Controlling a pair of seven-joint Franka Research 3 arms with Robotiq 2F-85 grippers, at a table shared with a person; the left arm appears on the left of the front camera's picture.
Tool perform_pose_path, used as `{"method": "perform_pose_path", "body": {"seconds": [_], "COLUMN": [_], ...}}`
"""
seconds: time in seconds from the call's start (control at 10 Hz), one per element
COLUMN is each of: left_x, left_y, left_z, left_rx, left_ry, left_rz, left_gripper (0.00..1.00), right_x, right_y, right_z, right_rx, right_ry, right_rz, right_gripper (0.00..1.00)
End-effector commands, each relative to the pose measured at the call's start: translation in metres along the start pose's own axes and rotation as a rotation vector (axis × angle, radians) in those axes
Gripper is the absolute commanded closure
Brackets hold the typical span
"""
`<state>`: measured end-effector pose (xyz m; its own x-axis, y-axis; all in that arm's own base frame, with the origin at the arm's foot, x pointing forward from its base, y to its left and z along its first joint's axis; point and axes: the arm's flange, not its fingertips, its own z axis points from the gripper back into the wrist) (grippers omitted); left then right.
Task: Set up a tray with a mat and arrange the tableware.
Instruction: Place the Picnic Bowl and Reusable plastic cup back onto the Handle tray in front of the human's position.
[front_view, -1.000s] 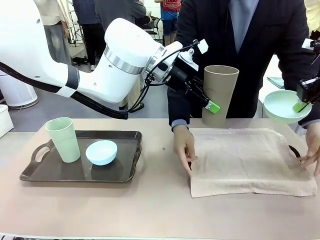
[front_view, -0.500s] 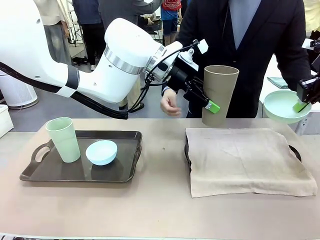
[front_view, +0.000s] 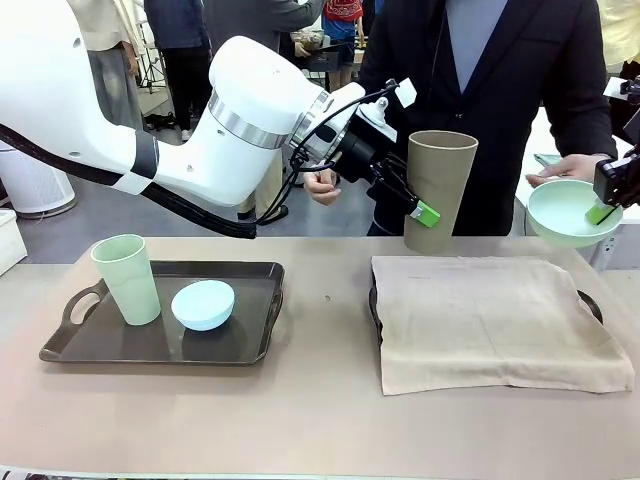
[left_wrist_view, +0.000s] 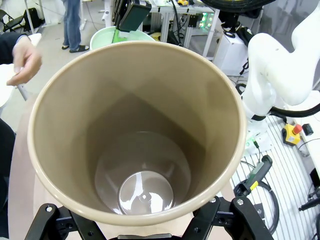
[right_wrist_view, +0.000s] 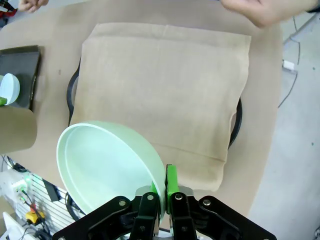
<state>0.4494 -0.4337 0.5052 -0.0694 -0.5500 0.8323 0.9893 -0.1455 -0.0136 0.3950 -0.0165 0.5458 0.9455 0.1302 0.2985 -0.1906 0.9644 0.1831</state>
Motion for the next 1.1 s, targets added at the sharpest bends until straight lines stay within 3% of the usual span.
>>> {"method": "perform_pose_path", "body": {"seconds": [0.0, 0.2, 0.3, 0.4, 0.8, 0.9, 1.0], "left_x": [0.001, 0.001, 0.000, -0.017, -0.083, -0.070, -0.070], "left_y": [-0.002, -0.002, 0.000, 0.023, 0.065, 0.047, 0.047], "left_z": [0.003, 0.003, 0.000, -0.018, -0.106, -0.066, -0.066], "left_rx": [0.004, 0.004, 0.000, -0.027, -0.033, -0.036, -0.036], "left_ry": [0.012, 0.012, 0.000, 0.008, -0.050, -0.004, -0.004], "left_rz": [-0.010, -0.010, 0.000, 0.019, -0.212, -0.081, -0.081], "left_gripper": [1.00, 1.00, 0.16, 0.16, 0.16, 0.16, 0.16], "right_x": [0.002, 0.002, 0.002, 0.000, 0.009, 0.002, 0.002], "right_y": [0.001, 0.001, 0.001, 0.000, -0.025, -0.013, -0.013], "right_z": [0.000, 0.000, 0.000, 0.000, -0.123, -0.061, -0.061], "right_rx": [-0.005, -0.005, -0.005, 0.000, 0.102, 0.044, 0.044], "right_ry": [-0.011, -0.011, -0.011, 0.000, 0.138, 0.085, 0.085], "right_rz": [0.001, 0.001, 0.001, 0.000, -0.028, -0.016, -0.016], "right_gripper": [1.00, 1.00, 1.00, 0.95, 0.95, 0.95, 0.95]}}
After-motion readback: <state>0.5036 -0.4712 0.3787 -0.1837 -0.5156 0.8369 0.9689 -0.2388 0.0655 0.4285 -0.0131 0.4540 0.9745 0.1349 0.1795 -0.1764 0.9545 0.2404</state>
